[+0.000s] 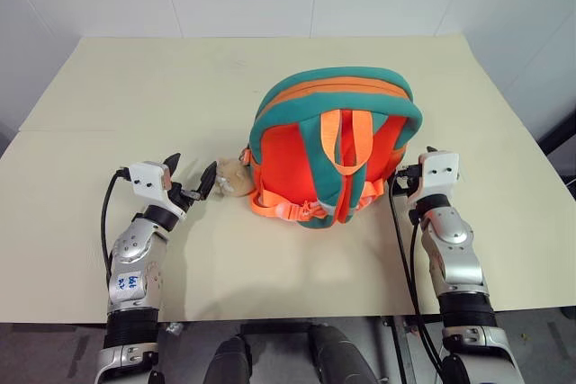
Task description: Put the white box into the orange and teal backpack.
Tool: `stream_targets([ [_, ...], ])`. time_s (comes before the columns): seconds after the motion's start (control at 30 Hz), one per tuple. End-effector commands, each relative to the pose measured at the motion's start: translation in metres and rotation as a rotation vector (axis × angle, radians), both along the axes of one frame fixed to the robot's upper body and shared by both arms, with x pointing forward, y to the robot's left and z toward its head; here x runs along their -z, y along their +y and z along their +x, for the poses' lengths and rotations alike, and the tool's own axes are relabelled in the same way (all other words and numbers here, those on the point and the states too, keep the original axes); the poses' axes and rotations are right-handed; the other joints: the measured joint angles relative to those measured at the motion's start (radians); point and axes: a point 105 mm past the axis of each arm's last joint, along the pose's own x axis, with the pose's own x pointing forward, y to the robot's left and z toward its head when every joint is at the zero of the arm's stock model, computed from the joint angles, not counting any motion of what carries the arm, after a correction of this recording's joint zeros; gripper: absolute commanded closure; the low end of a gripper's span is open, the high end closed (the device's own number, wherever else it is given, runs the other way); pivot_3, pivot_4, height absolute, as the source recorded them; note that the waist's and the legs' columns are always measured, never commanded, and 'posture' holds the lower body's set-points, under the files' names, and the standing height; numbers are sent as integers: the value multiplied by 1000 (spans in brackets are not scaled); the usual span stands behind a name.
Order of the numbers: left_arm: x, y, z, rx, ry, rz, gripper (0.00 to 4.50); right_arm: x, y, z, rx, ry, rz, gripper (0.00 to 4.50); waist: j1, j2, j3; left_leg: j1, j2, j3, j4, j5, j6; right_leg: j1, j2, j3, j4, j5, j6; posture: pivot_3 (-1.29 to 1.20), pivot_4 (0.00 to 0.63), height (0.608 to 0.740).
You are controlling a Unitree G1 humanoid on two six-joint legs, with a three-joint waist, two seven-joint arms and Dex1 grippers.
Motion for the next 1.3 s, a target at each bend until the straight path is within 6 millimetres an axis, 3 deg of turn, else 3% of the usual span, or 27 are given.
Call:
stream_targets([
  [0.03, -15, 3, -3, -10, -66, -10, 17, -16, 4, 0, -16, -62, -5, 0, 0, 0, 0, 0, 0, 0, 0, 0, 0, 0, 0, 0, 0, 0, 0, 0, 150, 740],
  [0.43, -17, 19, -9, -65, -78, 7, 17, -12, 7, 3, -29, -59, -11, 0, -1, 0, 0, 0, 0, 0, 0, 0, 0, 0, 0, 0, 0, 0, 0, 0, 150, 740],
  [0.57, -14, 17, -12, -59, -64, -1, 17, -16, 2, 5, -6, -80, -11, 0, 0, 0, 0, 0, 0, 0, 0, 0, 0, 0, 0, 0, -1, 0, 0, 0, 150, 740],
  [1.3, -11, 21, -16, -78, -55, -14, 17, -7, 16, 9, -70, -62, 5, 0, -5, 0, 0, 0, 0, 1, -1, 0, 0, 0, 0, 0, -1, 0, 0, 0, 150, 740],
])
